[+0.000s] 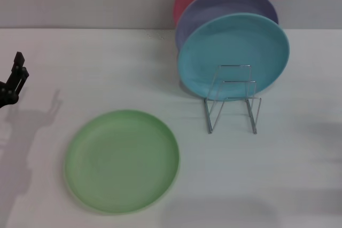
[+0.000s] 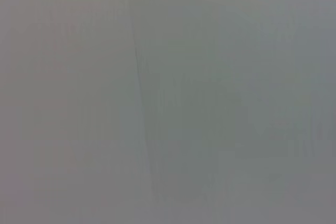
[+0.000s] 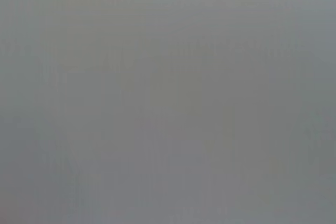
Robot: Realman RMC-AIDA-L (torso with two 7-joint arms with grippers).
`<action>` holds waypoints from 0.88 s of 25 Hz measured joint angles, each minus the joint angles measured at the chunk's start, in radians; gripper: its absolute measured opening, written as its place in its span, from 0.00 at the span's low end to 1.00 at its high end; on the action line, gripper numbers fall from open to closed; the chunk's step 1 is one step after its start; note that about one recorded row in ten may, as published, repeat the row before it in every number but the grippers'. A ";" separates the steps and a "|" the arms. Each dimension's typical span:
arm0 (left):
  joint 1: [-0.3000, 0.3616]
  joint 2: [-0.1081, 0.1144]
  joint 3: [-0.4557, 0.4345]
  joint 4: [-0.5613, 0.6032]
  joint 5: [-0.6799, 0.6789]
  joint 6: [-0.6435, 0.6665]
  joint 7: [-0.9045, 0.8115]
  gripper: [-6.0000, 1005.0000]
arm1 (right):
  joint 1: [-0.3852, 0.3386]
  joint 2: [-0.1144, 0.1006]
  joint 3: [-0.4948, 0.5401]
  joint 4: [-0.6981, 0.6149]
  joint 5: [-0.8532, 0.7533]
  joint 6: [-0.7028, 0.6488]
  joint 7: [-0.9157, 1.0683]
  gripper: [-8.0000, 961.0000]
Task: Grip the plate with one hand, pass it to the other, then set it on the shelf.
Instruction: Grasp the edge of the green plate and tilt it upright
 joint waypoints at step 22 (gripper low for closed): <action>0.072 0.009 -0.266 -1.390 -0.054 -2.256 0.152 0.78 | 0.002 0.000 -0.033 -0.001 0.000 0.006 0.028 0.83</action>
